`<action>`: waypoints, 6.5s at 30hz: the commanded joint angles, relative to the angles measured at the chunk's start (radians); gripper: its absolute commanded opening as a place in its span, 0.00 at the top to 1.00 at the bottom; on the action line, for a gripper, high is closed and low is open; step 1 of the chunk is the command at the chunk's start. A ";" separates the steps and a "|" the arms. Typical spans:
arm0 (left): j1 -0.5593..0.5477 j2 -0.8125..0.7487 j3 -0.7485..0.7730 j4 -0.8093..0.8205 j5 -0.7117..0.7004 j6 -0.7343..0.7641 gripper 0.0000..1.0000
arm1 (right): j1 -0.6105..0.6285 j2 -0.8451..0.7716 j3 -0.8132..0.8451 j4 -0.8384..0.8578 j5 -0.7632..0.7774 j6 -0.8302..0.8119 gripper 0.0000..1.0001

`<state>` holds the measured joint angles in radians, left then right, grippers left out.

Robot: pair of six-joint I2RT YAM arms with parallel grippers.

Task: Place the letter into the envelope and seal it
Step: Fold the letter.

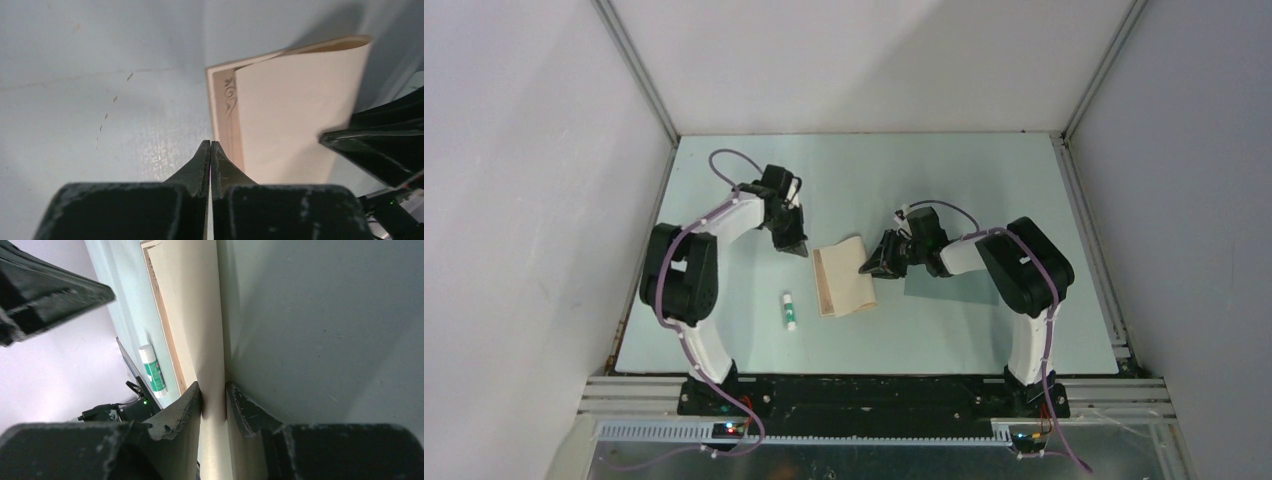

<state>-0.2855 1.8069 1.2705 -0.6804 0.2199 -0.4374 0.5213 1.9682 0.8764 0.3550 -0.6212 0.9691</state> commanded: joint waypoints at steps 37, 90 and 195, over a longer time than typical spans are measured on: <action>-0.028 0.101 -0.140 0.112 0.087 -0.026 1.00 | 0.102 0.008 0.117 -0.201 0.269 -0.027 0.77; -0.090 0.128 -0.097 0.085 0.081 -0.009 1.00 | 0.049 -0.017 0.188 -0.201 0.158 -0.099 1.00; -0.077 0.111 -0.071 0.056 0.125 0.011 1.00 | 0.180 -0.309 0.126 -0.567 0.487 -0.282 1.00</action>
<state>-0.3679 1.9194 1.1992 -0.5713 0.3828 -0.4686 0.7090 1.7336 0.9646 -0.2272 -0.1558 0.7170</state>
